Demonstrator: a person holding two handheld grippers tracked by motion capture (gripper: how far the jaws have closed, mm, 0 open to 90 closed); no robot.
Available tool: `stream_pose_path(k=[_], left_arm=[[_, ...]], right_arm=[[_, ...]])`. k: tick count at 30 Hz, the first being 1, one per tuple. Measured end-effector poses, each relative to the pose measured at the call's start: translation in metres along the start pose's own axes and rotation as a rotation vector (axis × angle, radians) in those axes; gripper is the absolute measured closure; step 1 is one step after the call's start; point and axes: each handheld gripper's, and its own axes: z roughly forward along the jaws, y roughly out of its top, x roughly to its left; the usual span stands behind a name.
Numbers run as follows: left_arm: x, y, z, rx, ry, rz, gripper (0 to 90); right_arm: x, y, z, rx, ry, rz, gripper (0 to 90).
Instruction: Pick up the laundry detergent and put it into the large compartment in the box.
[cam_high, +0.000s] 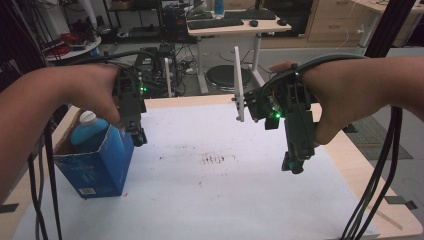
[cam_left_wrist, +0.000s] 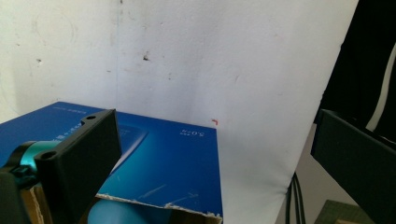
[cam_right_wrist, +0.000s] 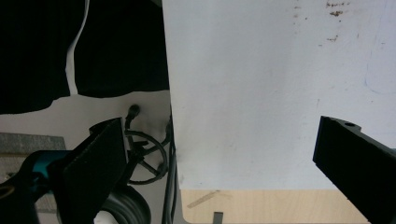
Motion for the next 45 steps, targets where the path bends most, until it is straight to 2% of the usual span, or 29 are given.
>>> stream_pose_path(k=[1,2,3,5,6,7,10,14,15,18,21,23,44,45], left_arm=[[0.000,0.000,0.000,0.003,-0.002,0.001,1.7],[0.000,0.000,0.000,0.003,-0.002,0.001,1.7],[0.000,0.002,0.001,0.000,-0.004,0.002,1.7],[0.000,0.003,0.002,0.002,-0.010,0.002,1.7],[0.000,0.003,0.002,0.002,-0.010,0.002,1.7],[0.001,0.004,0.003,0.003,-0.006,0.011,1.7],[0.001,0.006,0.006,-0.002,-0.010,0.015,1.7],[0.002,0.009,0.011,0.000,-0.011,0.021,1.7],[0.002,0.010,0.012,0.000,-0.009,0.022,1.7],[0.002,0.012,0.014,0.003,-0.013,0.010,1.7],[0.001,0.013,0.017,0.001,-0.014,0.016,1.7],[0.001,0.014,0.018,0.002,-0.012,0.024,1.7],[-0.003,0.020,0.027,-0.001,-0.020,0.029,1.7],[-0.004,0.020,0.027,-0.003,-0.022,0.025,1.7]], right_arm=[[0.001,0.000,-0.001,0.010,0.005,0.018,2.0],[0.001,0.000,-0.001,0.010,0.005,0.018,2.0],[0.000,0.000,0.000,0.001,0.000,-0.002,2.0],[0.000,0.000,-0.001,0.002,0.000,0.001,2.0],[0.002,-0.001,-0.002,0.022,0.008,0.035,2.0],[-0.001,-0.001,-0.001,0.002,-0.001,0.002,2.0],[-0.002,-0.003,-0.003,0.001,-0.003,-0.002,2.0],[-0.001,-0.004,-0.003,0.002,-0.002,0.014,2.0],[-0.002,-0.005,-0.003,-0.005,-0.004,0.003,2.0],[-0.002,-0.006,-0.003,0.005,-0.001,0.021,2.0],[-0.002,-0.006,-0.003,0.004,-0.001,0.020,2.0],[-0.003,-0.006,-0.002,-0.007,-0.004,0.001,2.0],[-0.002,-0.004,-0.002,-0.008,-0.004,0.008,2.0],[-0.001,-0.005,-0.002,-0.001,-0.004,0.019,2.0]])
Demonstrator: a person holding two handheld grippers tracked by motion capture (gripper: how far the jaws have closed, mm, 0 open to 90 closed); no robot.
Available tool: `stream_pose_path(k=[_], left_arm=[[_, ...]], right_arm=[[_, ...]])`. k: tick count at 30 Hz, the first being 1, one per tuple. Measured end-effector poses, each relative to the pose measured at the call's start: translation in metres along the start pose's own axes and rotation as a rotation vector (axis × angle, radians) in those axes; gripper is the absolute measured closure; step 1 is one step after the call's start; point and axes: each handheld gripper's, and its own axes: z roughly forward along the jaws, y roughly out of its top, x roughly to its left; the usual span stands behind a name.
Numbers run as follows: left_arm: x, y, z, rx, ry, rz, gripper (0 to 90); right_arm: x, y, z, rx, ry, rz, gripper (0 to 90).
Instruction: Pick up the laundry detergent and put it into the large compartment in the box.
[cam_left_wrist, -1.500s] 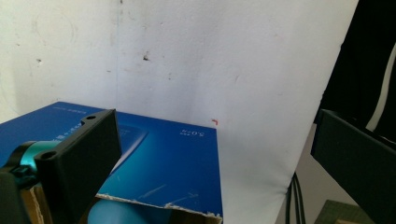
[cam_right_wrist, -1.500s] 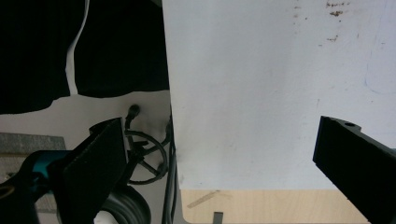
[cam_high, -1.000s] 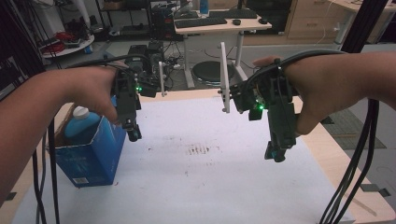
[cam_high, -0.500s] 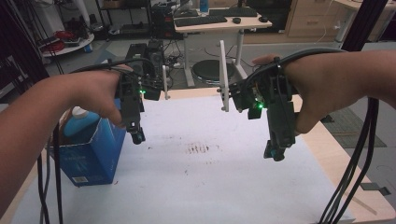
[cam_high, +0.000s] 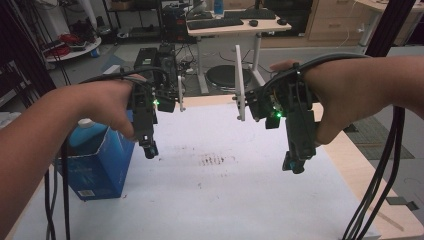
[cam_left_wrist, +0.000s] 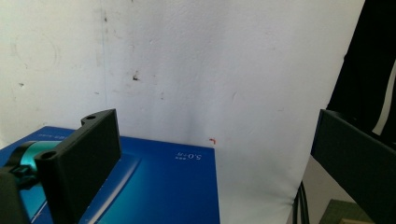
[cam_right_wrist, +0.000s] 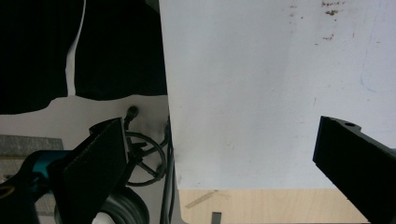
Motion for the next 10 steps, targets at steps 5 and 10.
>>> stream_pose_path(k=[5,10], left_arm=[[0.0003,0.0009,0.0010,-0.004,0.000,-0.002,1.7],[0.0010,0.0031,0.0018,0.004,-0.003,0.007,1.7]], right_arm=[[-0.0020,-0.0006,0.0003,-0.009,-0.001,-0.015,2.0],[-0.0026,0.0000,0.0010,-0.011,-0.001,-0.019,2.0]])
